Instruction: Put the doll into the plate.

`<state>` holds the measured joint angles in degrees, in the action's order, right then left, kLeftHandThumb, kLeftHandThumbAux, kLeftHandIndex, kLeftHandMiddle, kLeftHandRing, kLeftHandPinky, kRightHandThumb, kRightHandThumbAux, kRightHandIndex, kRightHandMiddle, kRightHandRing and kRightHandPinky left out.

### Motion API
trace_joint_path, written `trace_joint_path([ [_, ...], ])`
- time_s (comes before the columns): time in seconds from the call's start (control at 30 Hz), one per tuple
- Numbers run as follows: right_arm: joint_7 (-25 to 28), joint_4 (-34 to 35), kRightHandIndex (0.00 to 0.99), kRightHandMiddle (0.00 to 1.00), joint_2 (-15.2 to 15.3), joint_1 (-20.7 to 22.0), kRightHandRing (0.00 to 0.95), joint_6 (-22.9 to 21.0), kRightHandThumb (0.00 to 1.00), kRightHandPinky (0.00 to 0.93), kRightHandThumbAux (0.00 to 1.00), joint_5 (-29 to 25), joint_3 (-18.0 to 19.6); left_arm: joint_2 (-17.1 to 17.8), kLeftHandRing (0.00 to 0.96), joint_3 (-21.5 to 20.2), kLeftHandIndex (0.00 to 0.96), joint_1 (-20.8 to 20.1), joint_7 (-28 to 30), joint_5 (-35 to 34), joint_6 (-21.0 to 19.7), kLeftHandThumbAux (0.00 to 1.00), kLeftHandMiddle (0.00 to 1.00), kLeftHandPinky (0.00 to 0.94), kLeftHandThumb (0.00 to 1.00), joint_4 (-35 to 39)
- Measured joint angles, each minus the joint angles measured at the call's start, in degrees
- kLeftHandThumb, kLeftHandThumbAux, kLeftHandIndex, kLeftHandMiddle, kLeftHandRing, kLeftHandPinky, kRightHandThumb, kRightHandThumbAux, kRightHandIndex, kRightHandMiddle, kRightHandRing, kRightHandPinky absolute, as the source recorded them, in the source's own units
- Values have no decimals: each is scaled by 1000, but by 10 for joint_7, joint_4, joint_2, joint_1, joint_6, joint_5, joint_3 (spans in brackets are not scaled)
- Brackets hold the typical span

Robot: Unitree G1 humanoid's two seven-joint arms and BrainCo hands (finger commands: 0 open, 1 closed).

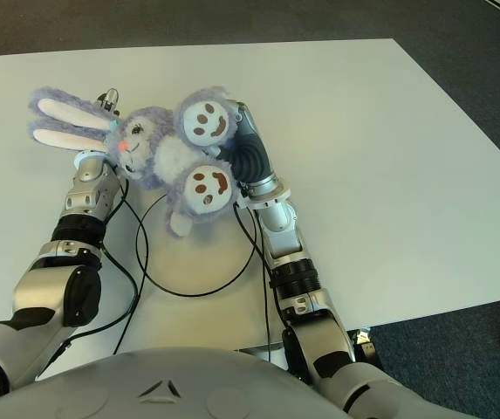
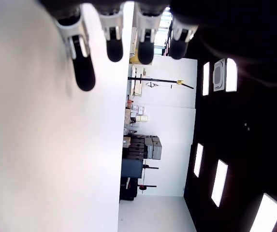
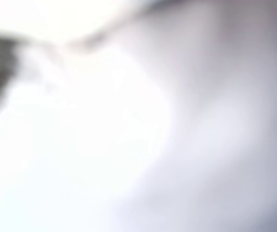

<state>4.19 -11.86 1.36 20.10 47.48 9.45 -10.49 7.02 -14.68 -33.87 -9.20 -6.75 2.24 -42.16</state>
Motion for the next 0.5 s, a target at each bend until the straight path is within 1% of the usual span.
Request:
trace_joint_path([
  [0.2, -5, -4, 439, 848, 2, 0, 862, 10, 710, 862, 712, 15, 1, 0, 61, 0, 0, 0, 0, 0, -1, 400, 96, 0, 0, 1],
  [0.37, -40, -26, 439, 862, 3, 6, 868, 39, 707, 873, 713, 61, 6, 0, 58, 0, 0, 0, 0, 0, -6, 403, 92, 0, 0, 5],
  [0.5, -52, -35, 439, 865, 5, 8, 869, 47, 708, 868, 713, 77, 5, -1, 61, 0, 0, 0, 0, 0, -8, 404, 93, 0, 0, 6],
])
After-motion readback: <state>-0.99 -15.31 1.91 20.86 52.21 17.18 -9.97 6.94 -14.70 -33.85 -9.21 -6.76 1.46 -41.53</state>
